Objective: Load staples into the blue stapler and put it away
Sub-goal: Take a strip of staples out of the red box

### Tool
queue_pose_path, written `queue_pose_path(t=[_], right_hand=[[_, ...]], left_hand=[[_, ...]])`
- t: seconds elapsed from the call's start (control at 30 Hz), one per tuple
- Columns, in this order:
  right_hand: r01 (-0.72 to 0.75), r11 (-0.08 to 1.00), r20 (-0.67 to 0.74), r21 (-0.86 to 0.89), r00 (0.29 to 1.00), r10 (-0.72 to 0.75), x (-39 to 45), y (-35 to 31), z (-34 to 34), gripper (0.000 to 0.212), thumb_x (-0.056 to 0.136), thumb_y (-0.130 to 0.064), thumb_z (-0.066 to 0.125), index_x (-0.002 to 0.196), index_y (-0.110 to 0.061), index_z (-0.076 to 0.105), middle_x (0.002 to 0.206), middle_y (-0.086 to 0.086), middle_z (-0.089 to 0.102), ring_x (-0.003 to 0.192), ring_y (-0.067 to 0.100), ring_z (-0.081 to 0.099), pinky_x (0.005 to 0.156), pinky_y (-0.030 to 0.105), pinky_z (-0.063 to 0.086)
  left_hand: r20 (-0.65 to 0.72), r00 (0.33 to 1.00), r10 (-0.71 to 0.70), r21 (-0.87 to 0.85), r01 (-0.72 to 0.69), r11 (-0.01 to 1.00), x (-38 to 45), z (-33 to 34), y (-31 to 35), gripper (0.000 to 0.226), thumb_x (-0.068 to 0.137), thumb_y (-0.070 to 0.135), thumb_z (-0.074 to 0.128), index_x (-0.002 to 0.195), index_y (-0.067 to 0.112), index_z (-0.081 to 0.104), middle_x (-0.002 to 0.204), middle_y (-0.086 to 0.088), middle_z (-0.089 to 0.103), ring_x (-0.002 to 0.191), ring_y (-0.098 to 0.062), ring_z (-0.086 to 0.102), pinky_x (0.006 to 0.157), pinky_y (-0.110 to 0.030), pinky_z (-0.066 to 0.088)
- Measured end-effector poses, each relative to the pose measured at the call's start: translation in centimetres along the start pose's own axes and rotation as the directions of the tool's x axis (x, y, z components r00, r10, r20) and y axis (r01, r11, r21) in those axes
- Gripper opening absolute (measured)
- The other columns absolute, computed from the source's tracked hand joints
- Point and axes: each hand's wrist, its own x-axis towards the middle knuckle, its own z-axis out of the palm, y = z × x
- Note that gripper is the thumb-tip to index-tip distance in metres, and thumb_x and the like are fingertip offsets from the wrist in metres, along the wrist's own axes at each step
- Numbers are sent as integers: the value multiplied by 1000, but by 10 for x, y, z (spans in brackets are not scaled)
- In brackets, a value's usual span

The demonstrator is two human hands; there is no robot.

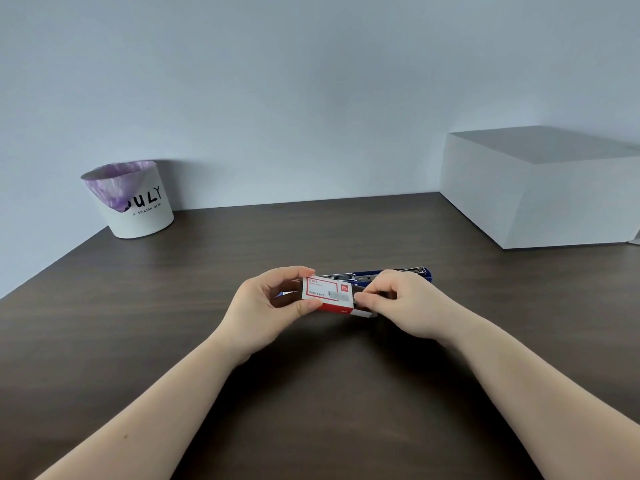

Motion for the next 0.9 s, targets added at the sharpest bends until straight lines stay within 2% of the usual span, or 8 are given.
queue_pose_path(t=[0.13,0.27,0.4,0.5,0.63,0.7,0.8,0.9], right_hand=[[25,998,-51,-58,998,-28,2,1,4,10,82,-20,67,84,-16,75,74,-16,56,71,-4,53,64,4,38],[14,1000,-122,-13,992,-15,5,1,7,4,75,-16,73,78,-16,71,65,-12,58,55,-2,51,57,5,39],[38,995,-115,-88,992,-48,6,4,8,16,76,-22,72,93,-21,71,69,-13,57,68,4,50,59,8,36],[72,984,-89,-163,992,-88,6,2,7,13,79,-26,69,90,-20,72,75,-7,65,83,16,53,67,4,31],[135,964,-29,-231,989,-145,5,-3,4,16,82,-25,66,89,-13,74,81,4,70,82,21,54,73,-3,23],[145,961,-28,-237,987,-156,5,-4,5,15,82,-23,66,88,-13,75,81,3,69,81,18,52,73,1,25],[140,965,-56,-221,986,-156,6,0,6,11,82,-23,67,90,-18,73,88,-2,64,87,14,49,79,16,29],[94,989,-168,-118,979,-113,5,2,2,11,81,-25,68,89,-18,71,95,-8,63,89,3,52,78,16,35]], left_hand=[[1,1000,-5,10,5,1000,-1,1,-1,36,71,6,75,104,18,67,103,-4,74,100,-15,68,95,-30,52],[4,1000,-12,9,12,1000,-1,1,-1,36,71,7,75,104,19,67,104,-4,74,100,-16,68,96,-33,52],[5,1000,-14,12,14,1000,-1,0,-2,36,70,7,76,104,19,67,105,-3,73,100,-14,68,96,-33,52],[5,1000,-16,9,16,1000,0,0,-2,37,70,8,76,104,18,67,105,-3,73,100,-15,68,96,-32,51],[13,1000,-14,9,14,1000,1,0,-3,37,70,9,76,104,20,68,104,-2,74,100,-14,68,95,-31,51],[16,1000,-14,6,14,1000,1,1,-4,37,70,9,76,103,20,68,103,-2,74,100,-13,68,95,-29,51],[13,1000,-15,0,15,1000,0,0,-4,36,71,7,75,103,21,67,103,-1,74,99,-11,68,94,-26,52],[-16,999,-33,-41,32,999,-1,-2,-4,36,70,7,75,101,22,67,100,0,75,98,-11,69,92,-25,53]])
